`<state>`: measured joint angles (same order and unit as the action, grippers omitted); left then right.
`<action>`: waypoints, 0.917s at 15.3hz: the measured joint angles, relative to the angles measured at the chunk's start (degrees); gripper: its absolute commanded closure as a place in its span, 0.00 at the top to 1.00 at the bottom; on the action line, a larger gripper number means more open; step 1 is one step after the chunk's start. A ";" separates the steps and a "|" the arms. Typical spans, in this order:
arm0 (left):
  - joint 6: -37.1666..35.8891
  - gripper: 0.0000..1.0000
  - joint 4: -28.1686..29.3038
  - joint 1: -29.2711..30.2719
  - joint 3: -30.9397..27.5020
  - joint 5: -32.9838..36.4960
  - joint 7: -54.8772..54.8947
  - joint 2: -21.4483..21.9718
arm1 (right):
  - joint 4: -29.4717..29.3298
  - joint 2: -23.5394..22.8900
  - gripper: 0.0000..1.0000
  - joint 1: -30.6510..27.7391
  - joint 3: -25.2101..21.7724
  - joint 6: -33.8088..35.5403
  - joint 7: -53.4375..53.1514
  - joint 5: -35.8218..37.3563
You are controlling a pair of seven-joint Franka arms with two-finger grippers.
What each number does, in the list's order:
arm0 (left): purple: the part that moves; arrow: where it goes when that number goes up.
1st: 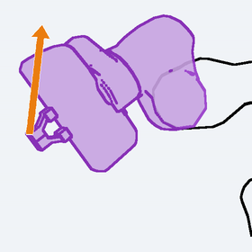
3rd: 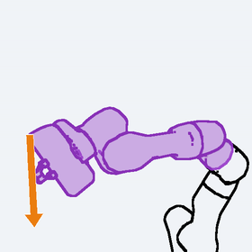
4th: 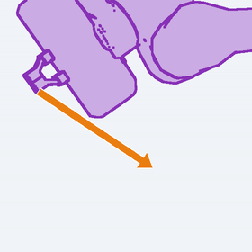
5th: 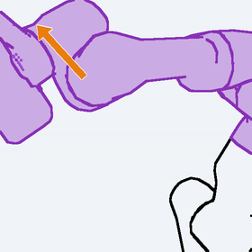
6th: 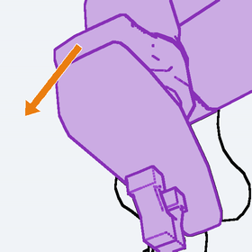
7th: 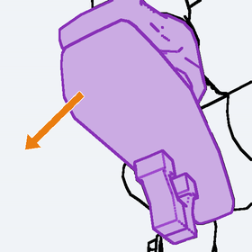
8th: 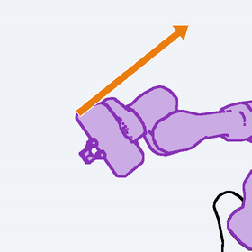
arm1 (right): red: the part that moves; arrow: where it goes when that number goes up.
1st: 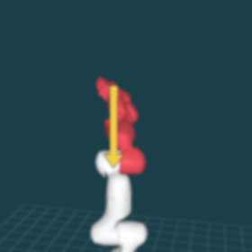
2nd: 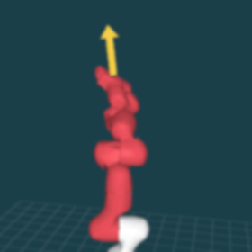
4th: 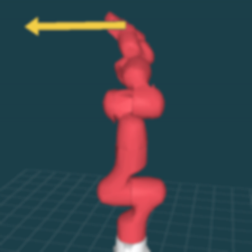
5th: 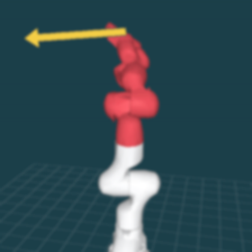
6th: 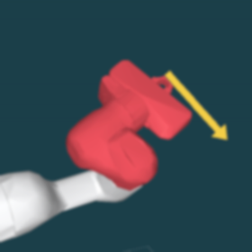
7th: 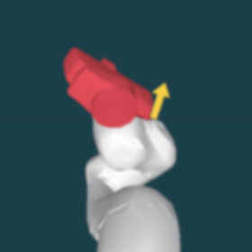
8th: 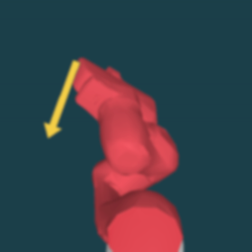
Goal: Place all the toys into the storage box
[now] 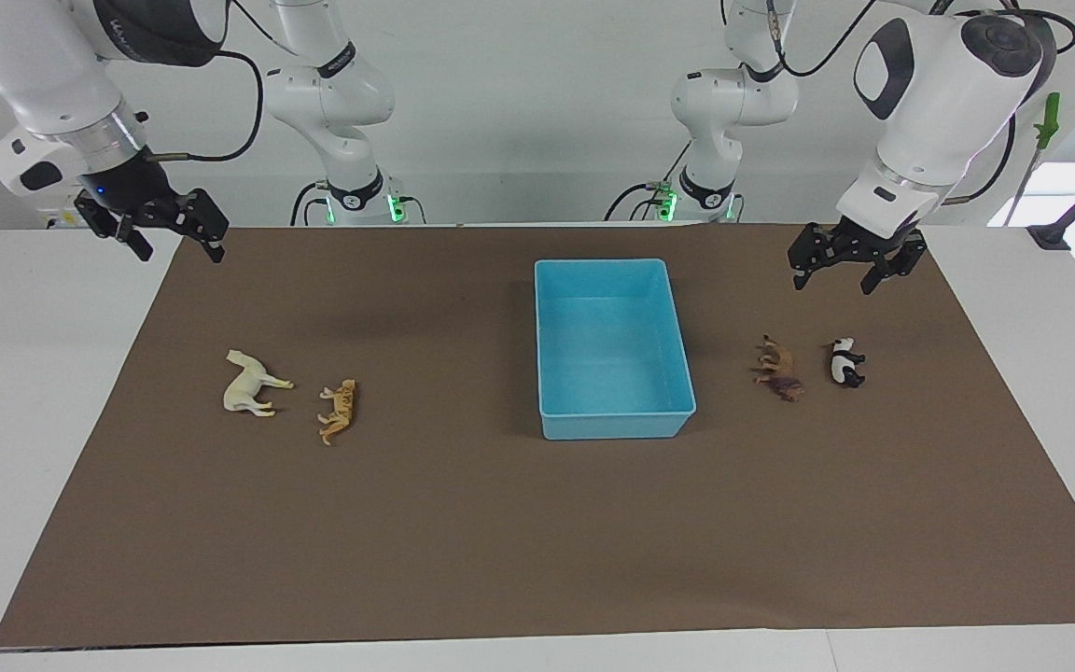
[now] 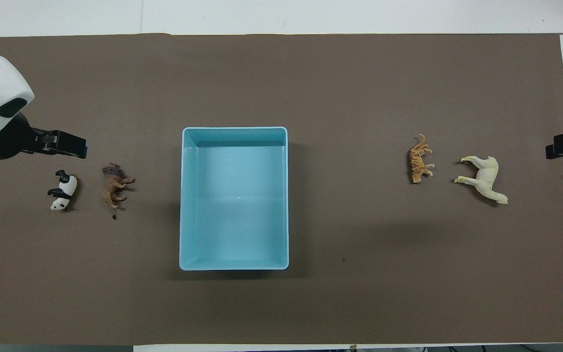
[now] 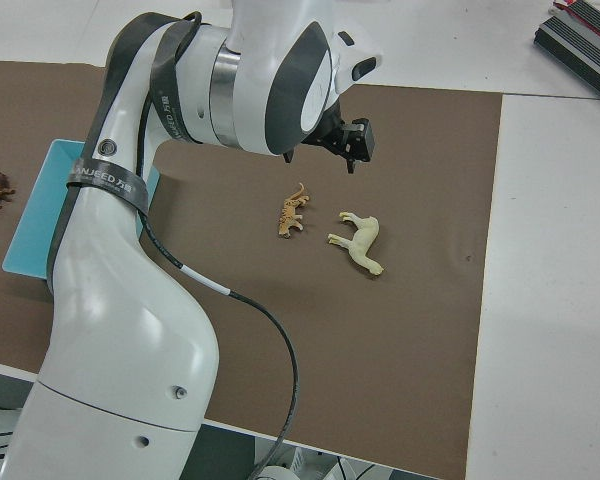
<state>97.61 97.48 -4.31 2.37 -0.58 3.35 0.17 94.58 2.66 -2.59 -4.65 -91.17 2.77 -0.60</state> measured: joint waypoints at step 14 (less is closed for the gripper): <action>20.15 1.00 15.17 2.65 -1.02 0.00 -2.21 1.48 | 0.69 0.16 1.00 -0.37 -0.36 -0.98 0.02 0.00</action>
<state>117.76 112.65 -1.66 1.35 -0.58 1.13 1.65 95.27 2.81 -2.96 -5.01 -92.15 2.79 -0.60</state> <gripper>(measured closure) 0.000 0.000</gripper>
